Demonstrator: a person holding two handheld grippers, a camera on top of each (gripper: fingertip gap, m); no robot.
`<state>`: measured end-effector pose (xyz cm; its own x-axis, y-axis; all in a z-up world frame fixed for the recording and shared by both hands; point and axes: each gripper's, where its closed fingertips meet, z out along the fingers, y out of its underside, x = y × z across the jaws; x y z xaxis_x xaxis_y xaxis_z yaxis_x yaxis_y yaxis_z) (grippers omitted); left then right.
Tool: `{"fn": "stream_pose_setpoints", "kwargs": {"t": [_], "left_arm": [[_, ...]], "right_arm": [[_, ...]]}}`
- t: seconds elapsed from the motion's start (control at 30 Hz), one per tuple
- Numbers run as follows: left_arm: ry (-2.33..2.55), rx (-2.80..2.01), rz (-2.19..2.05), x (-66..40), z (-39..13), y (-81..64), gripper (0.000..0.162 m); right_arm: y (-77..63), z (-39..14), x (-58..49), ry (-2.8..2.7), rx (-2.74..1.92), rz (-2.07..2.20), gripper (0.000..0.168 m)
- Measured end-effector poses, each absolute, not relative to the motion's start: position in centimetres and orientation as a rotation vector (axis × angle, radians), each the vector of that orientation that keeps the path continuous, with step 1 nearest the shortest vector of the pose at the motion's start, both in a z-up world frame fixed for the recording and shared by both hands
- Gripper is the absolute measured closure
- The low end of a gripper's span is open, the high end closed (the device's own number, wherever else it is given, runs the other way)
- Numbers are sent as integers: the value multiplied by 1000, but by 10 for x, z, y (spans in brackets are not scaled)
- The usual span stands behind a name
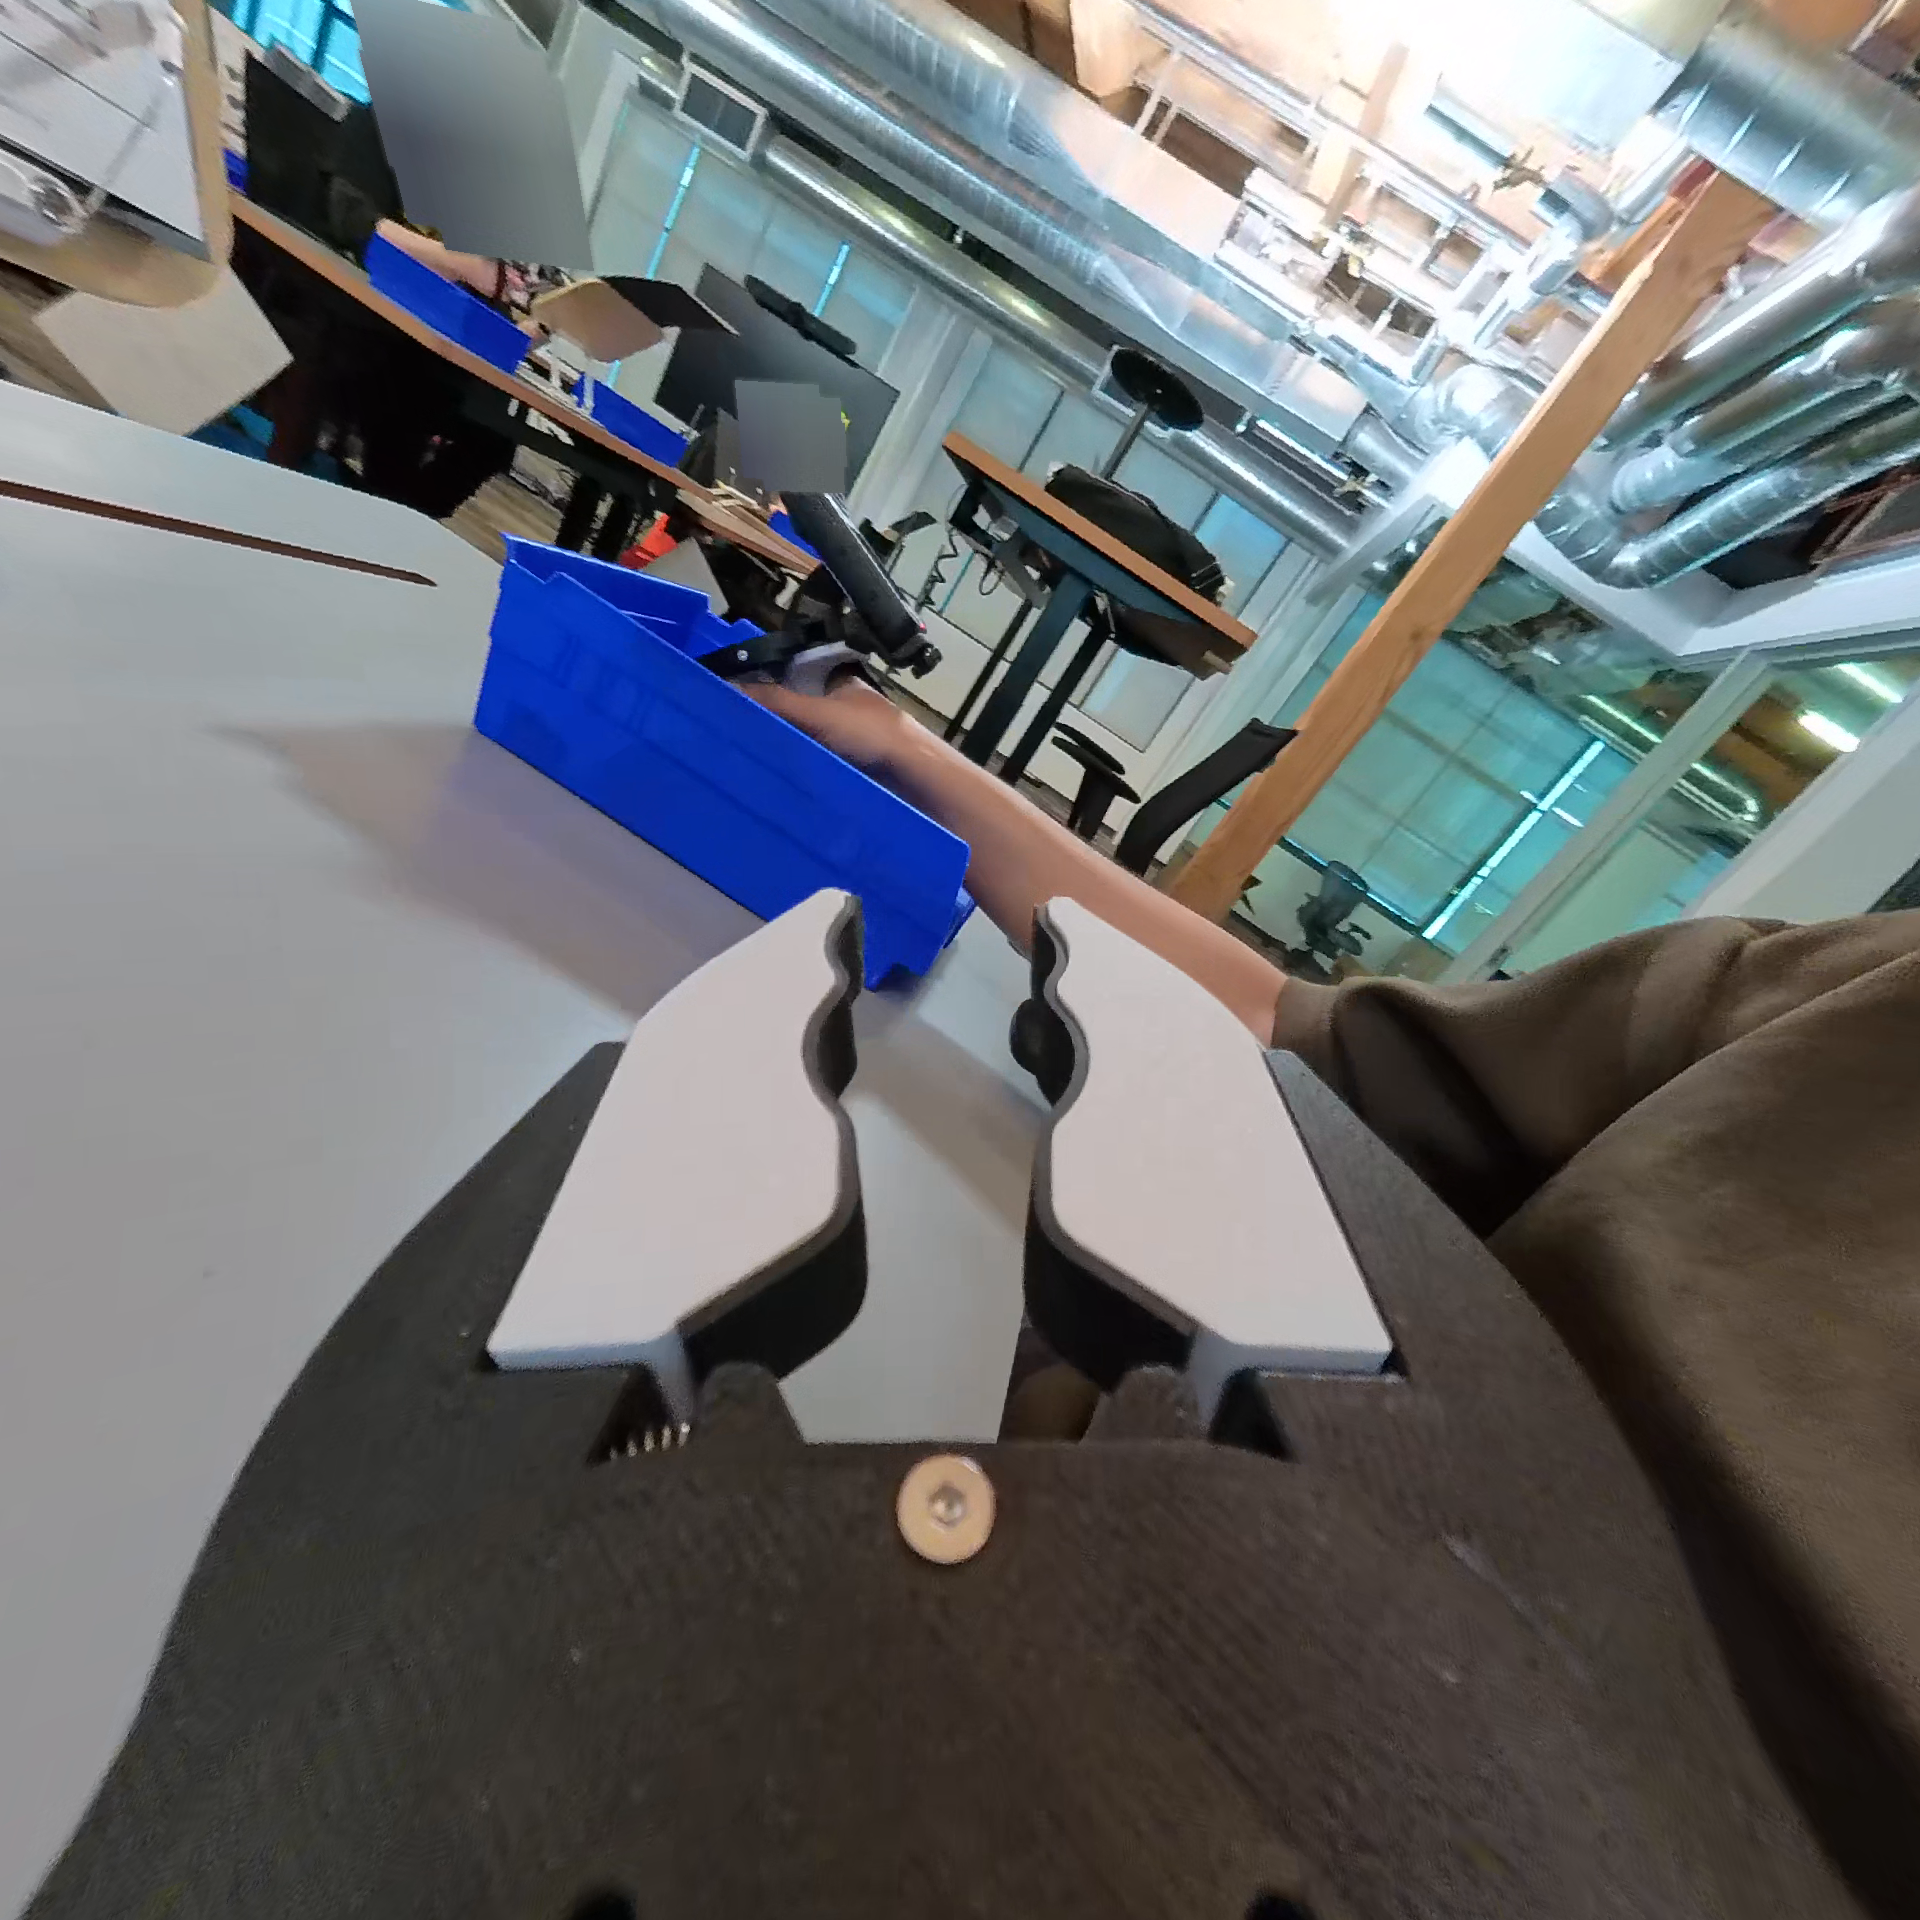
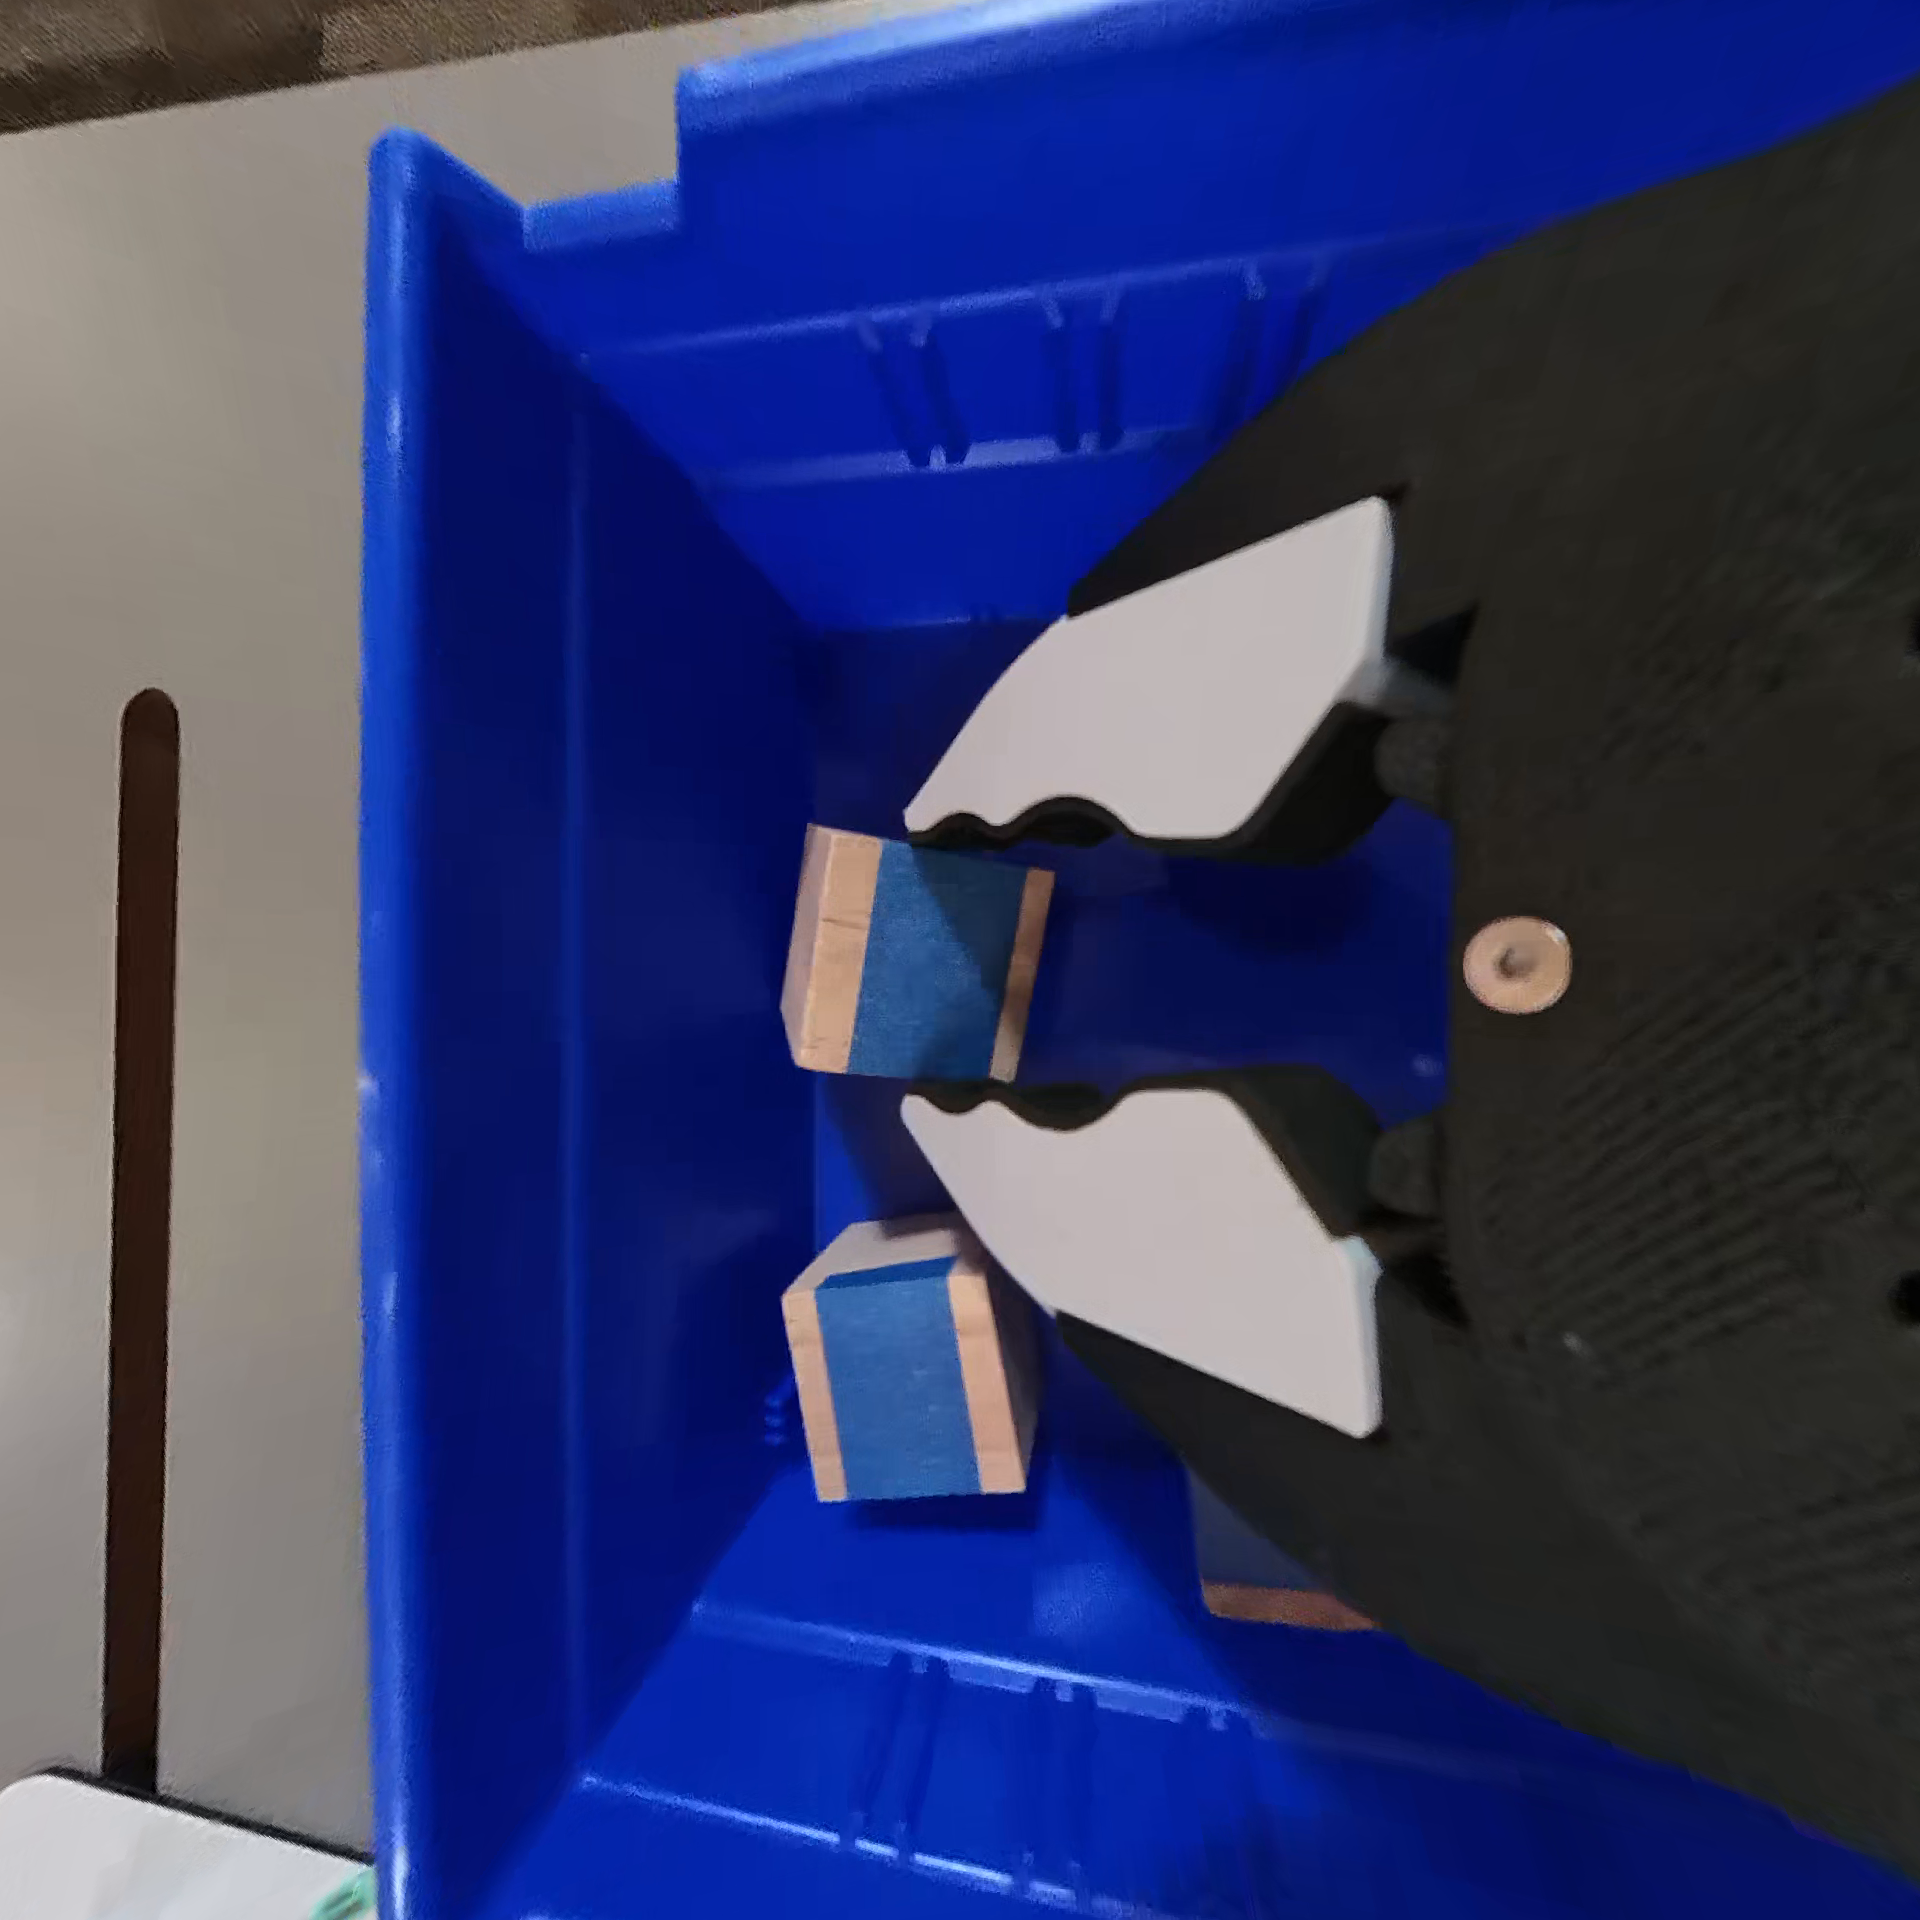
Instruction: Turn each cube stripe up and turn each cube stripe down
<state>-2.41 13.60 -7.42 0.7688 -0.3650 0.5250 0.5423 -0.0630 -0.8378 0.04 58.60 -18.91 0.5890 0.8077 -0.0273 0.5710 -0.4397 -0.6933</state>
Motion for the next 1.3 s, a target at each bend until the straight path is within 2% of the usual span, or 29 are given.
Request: {"fn": "stream_pose_setpoints", "kwargs": {"t": [0.17, 0.3, 0.4, 0.63, 0.73, 0.83, 0.87, 0.97, 1.03, 1.1, 1.2, 1.23, 1.3], "left_arm": [[-197, -1448, -689, -33, -75, 128, 132], [-240, -1423, -725, -40, -74, 126, 132], [-259, -1420, -739, -45, -76, 126, 132], [-257, -1451, -721, -54, -81, 136, 130], [-201, -1507, -676, -54, -81, 148, 117], [-249, -1552, -646, -83, -53, 150, 78], [-289, -1534, -648, -103, -32, 144, 73], [-469, -1499, -545, -194, 16, 107, 70], [-579, -1496, -333, -265, 26, 70, 72], [-754, -1536, 28, -344, 5, 21, 75], [-1065, -1823, 399, -424, -77, -54, 74], [-1166, -1949, 490, -439, -106, -81, 78], [-1288, -2066, 696, -459, -135, -127, 100]], "right_arm": [[595, -189, 1, -1056, -2167, 407, 122], [596, -172, 3, -1026, -2108, 401, 113], [590, -133, 1, -978, -2001, 507, 113], [520, -5, -2, -910, -1671, 854, 117], [451, 23, -19, -886, -1545, 1147, 128], [381, 7, -43, -895, -1462, 1312, 133], [358, -7, -51, -926, -1447, 1319, 134], [296, -56, -67, -1031, -1492, 1312, 133], [260, -81, -72, -1091, -1568, 1362, 132], [232, -97, -72, -1152, -1622, 1417, 129], [218, -113, -65, -1172, -1681, 1423, 130], [219, -118, -62, -1156, -1708, 1419, 130], [226, -131, -54, -1115, -1796, 1400, 130]]}}
